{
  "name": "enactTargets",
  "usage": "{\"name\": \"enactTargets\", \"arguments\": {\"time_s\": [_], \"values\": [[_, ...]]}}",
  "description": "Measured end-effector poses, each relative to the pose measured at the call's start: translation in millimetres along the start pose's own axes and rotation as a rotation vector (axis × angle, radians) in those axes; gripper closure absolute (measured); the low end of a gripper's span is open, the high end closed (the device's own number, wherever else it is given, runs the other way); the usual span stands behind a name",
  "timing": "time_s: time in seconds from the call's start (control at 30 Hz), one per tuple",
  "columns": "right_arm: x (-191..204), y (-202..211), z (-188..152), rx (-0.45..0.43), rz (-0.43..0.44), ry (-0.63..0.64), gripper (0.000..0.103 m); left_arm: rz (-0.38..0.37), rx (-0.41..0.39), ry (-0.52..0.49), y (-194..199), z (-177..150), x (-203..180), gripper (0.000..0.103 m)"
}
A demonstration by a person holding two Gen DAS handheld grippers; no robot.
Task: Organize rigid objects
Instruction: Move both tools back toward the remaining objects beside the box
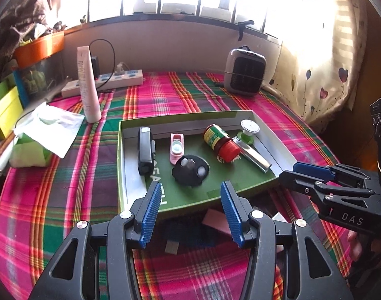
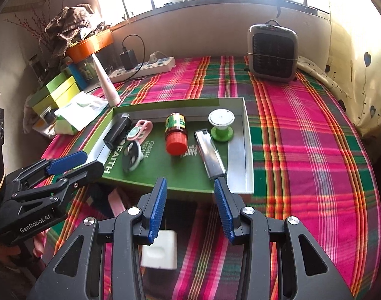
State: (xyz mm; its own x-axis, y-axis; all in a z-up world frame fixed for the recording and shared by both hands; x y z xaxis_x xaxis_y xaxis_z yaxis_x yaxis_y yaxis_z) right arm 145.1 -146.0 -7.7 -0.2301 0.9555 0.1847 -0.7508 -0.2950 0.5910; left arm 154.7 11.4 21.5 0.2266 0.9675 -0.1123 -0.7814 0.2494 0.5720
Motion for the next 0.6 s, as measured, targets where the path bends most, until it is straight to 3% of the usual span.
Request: {"name": "enactTargets", "arguments": {"time_s": [0.23, 0.37, 0.6], "values": [[-2.6, 9.1, -12.8, 0.001, -0.015, -0.027, 0.061, 0.006, -0.010, -0.012, 12.4, -10.3, 1.3, 0.054], [1.6, 10.6, -18.7, 0.007, -0.008, -0.025, 0.052, 0.002, -0.009, 0.001, 15.5, -14.9, 5.3, 0.054], [11.1, 8.5, -33.2, 0.030, 0.009, -0.015, 0.051, 0.000, -0.001, 0.037, 17.3, -23.2, 17.4, 0.054]]}}
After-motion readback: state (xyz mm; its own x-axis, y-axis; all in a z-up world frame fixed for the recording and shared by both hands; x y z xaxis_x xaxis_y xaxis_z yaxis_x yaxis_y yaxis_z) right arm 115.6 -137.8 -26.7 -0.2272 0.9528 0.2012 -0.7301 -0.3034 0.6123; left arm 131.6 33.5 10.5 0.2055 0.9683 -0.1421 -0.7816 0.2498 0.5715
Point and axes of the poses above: each gripper's, at about its wrist camera, not at the fingertips, and y roughly against the way its jaws point, x to its left, z to its top, the point moved 4 cm from there along -y, roughly the way its jaws point, and after that the axes turned 8 degrees about -x, right-handed, at the moved point
